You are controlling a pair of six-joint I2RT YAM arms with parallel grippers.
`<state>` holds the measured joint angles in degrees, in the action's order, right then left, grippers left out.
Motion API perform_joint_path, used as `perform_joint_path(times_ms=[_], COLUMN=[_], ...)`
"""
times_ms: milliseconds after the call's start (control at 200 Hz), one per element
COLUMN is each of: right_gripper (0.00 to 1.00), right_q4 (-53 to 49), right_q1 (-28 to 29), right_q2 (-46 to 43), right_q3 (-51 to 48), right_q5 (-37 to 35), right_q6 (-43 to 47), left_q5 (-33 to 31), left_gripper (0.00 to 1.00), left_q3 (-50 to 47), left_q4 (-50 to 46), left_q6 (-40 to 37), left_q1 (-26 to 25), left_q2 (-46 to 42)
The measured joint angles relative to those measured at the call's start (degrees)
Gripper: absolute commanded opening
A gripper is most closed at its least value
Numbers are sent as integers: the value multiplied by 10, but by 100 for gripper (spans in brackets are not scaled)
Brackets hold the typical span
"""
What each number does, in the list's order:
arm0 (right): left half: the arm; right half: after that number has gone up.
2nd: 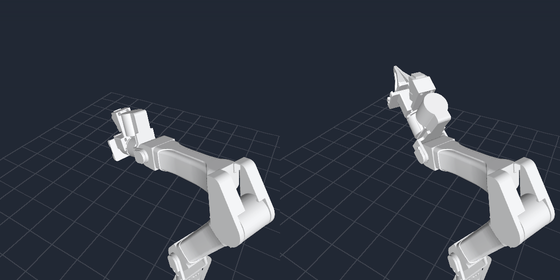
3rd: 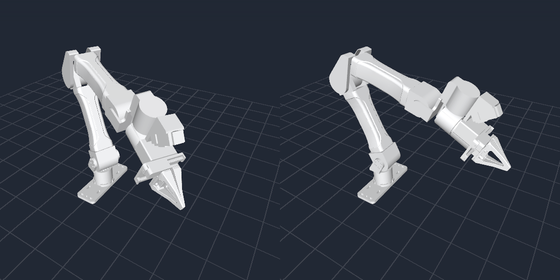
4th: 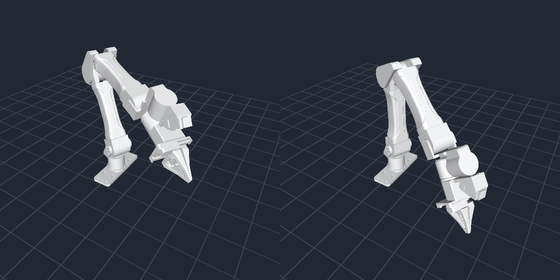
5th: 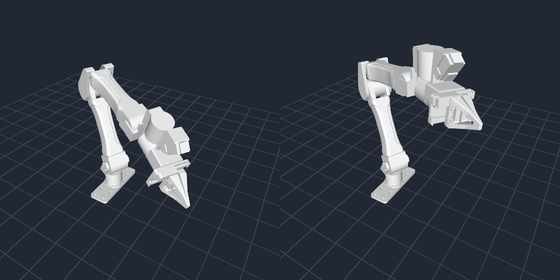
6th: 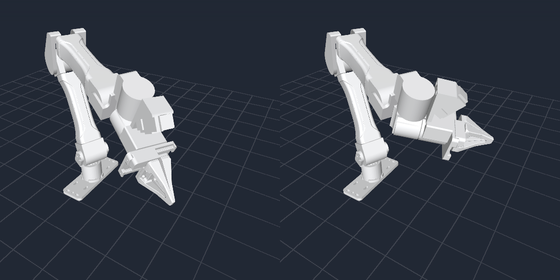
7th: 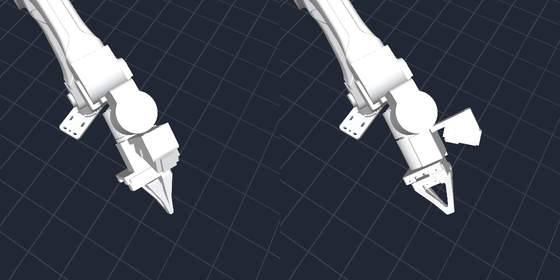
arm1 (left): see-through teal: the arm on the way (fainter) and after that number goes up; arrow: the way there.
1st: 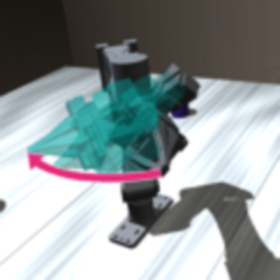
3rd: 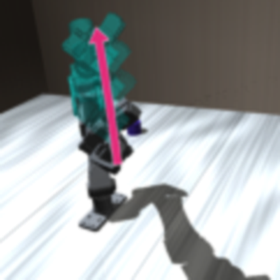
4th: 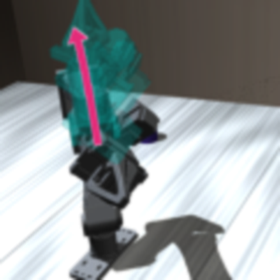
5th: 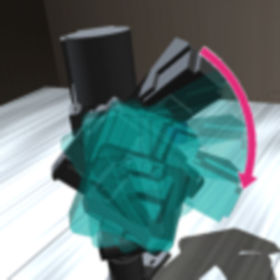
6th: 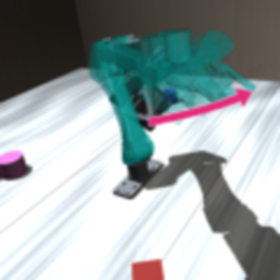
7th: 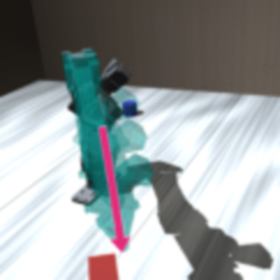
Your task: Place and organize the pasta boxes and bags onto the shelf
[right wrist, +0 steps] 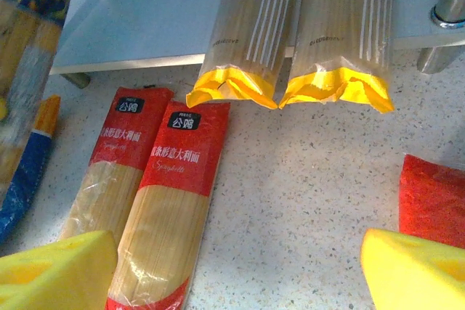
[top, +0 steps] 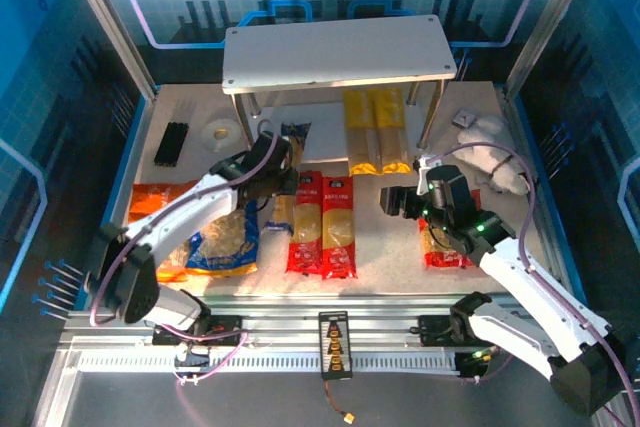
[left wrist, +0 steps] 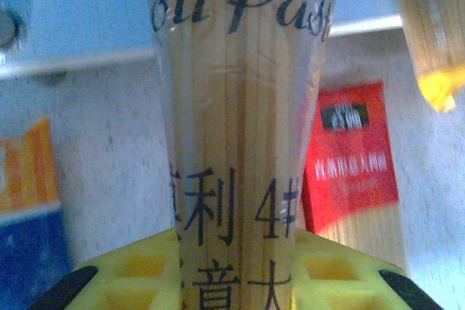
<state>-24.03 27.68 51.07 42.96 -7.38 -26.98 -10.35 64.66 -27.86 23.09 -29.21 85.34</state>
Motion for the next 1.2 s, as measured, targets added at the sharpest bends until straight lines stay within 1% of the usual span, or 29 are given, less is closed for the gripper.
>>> perform_joint_path(times_ms=[155,430,675,800,986,1201], right_gripper=[88,88,88,88,88,88], right_q4=[-8,-10,-7,-5,-4,-4], right_q1=[0,0,0,0,0,0], right_q2=[0,8,37,44,45,45], right_q3=[0,0,0,0,0,0], right_q5=[2,5,14,19,19,19], right_q6=[0,0,0,0,0,0], left_q5=[-19,-38,-46,-63,-96,-115], left_gripper=[28,27,28,28,29,30], left_q3=[64,145,191,204,204,204], left_q4=[20,31,37,39,44,45], left_q6=[-14,-35,-45,-52,-53,-53], left_q1=[40,87,92,92,92,96], left_q2=[85,168,223,245,246,247])
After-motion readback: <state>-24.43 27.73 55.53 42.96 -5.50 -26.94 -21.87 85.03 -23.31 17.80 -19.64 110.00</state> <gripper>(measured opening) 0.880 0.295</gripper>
